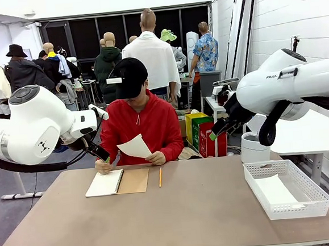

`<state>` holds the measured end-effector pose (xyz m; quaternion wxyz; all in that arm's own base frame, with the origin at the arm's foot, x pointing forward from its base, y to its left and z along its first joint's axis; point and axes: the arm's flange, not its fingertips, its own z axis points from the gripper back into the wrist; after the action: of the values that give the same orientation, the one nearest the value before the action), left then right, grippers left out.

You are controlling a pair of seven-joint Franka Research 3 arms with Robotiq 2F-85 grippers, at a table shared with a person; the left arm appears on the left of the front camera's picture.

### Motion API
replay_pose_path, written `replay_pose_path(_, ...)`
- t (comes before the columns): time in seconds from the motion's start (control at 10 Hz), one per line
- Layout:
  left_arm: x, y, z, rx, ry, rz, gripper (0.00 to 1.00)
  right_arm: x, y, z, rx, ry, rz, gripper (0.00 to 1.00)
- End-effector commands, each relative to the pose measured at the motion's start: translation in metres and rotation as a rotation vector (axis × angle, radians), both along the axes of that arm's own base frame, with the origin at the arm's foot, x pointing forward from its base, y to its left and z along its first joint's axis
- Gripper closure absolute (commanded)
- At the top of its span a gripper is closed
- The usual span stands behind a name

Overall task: Sort the paper based on its condition.
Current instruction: If a person hands you a paper, place it in the Organizing basket , and if it's crumpled, put it in the Trash can.

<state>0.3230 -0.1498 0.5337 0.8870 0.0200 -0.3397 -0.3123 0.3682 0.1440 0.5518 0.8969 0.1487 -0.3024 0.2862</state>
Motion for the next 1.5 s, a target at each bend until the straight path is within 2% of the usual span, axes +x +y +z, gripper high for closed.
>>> replay_pose_path(0.0, -0.0004, 0.0001, 0.0001, 0.001, -0.001, -0.001, 0.0, 0.001, -0.001, -0.0021, -0.002, 0.004, -0.004, 0.0)
replay_pose_path(1.4, -0.0004, 0.0001, 0.0001, 0.001, -0.001, -0.001, 0.0, 0.001, -0.001, -0.0021, -0.002, 0.004, -0.004, 0.0)
